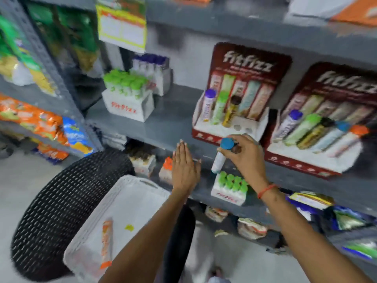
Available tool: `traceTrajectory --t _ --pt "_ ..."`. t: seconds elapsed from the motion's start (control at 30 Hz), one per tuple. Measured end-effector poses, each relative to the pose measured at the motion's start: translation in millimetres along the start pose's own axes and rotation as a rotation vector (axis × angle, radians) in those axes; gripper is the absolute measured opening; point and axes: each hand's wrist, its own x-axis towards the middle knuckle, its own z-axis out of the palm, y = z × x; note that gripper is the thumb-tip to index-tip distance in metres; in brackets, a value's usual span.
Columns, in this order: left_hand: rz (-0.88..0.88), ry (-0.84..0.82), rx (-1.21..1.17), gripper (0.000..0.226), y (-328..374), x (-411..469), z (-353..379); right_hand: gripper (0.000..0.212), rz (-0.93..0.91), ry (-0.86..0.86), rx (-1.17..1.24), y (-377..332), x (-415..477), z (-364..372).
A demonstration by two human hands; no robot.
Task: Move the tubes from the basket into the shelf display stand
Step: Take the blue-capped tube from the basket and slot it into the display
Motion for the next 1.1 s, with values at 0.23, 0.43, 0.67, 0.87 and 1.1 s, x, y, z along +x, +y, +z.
traceTrajectory --t 0.23,0.43,0.67,0.87,1.1 --pt "-0.074 -0.097 0.048 0.088 16 16 12 0.034 0.075 0.133 -0.048 9 66 -68" --pt "-0.08 -0.146 0.107 0.095 16 18 11 0.036 0.122 0.085 -0.08 9 117 -80" --pt "-0.061 -0.185 0.209 0.095 13 16 9 0.04 0.122 -0.184 -0.246 6 147 -73" --pt "-0.06 -0.197 0.232 0.097 12 16 6 0.033 0.186 -0.274 -0.202 5 153 -70" --pt "-0.058 -0.201 0.248 0.094 11 15 6 0.017 0.169 -0.195 -0.289 7 154 -70"
